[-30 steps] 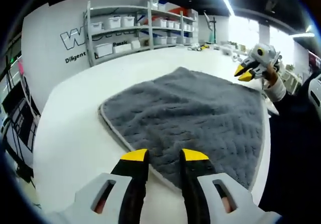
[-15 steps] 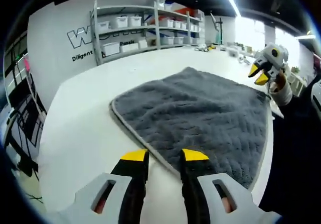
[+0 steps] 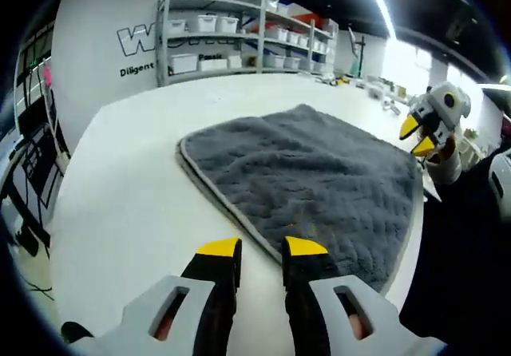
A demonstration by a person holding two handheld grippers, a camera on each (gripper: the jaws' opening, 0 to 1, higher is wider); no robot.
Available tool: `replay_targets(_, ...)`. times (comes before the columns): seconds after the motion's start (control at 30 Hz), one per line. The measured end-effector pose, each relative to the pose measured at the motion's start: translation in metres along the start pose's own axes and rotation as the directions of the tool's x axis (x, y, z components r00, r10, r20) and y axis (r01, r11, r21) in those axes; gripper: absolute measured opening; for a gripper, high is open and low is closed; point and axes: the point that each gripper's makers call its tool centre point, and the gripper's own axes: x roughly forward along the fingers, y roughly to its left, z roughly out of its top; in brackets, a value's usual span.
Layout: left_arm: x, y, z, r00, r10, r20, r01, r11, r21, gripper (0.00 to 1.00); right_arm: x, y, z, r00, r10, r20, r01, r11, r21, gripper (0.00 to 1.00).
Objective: Open the folded towel by lifting each exposed corner and separating the folded layers until the towel lies flat within the target outline without major curled edges
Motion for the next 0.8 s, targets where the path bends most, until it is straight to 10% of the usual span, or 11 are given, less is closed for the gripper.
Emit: replay_targets(0.8,0.004,-0.011,-0.005,0.998,-0.064,-0.02,0.062,0.997,-0.055,0.1,0.049,0.075,-0.002,0.981,0.185,-0.049,-0.189,0.979,-0.078,0.12)
